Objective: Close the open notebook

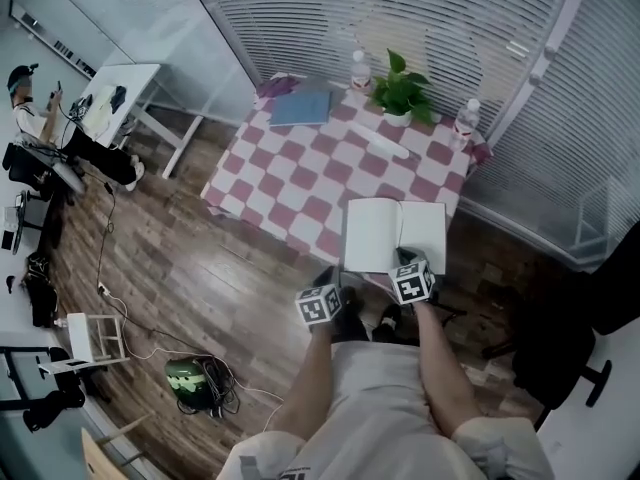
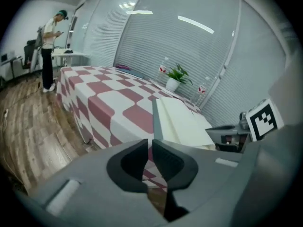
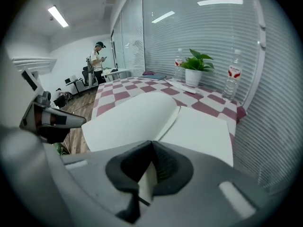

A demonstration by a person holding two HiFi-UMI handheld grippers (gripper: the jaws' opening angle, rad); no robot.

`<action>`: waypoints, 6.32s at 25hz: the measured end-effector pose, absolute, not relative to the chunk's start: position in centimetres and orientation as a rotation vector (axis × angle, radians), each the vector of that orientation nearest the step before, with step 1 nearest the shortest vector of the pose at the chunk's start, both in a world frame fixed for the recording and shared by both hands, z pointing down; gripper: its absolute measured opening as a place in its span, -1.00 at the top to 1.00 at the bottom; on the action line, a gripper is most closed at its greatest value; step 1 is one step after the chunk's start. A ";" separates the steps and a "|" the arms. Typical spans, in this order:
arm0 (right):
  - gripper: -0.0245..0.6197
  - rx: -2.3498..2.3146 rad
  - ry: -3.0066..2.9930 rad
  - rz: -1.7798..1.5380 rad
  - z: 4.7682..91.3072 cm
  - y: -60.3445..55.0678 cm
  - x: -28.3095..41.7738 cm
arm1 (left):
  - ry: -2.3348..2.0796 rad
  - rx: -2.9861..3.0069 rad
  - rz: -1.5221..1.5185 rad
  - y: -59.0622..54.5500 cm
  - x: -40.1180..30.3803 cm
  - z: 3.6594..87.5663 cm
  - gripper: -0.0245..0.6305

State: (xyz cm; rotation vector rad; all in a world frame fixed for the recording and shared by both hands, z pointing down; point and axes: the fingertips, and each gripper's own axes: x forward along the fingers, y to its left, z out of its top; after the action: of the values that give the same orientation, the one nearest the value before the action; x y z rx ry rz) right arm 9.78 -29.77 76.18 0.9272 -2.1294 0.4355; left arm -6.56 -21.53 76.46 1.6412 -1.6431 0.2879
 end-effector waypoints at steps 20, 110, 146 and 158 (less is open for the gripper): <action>0.92 0.599 -2.122 0.078 76.7 -26.6 6.3 | -1.446 1.467 -0.347 -22.3 -3.8 76.1 0.24; 0.92 1.192 -2.167 0.870 76.9 -27.8 22.0 | -0.988 2.333 0.988 -24.5 14.9 75.6 0.31; 0.92 1.944 -1.971 0.911 67.2 -18.2 18.1 | -0.821 2.532 0.693 -21.7 2.7 69.3 0.34; 0.92 2.033 -1.985 0.762 63.3 -17.4 17.7 | -0.960 2.666 0.546 -23.4 1.2 63.3 0.88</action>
State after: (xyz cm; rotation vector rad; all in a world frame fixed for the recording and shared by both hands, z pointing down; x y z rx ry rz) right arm 17.66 -17.36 63.28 2.0328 -1.9851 0.7623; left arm 1.23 -23.36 63.32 2.6663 -0.9597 0.5460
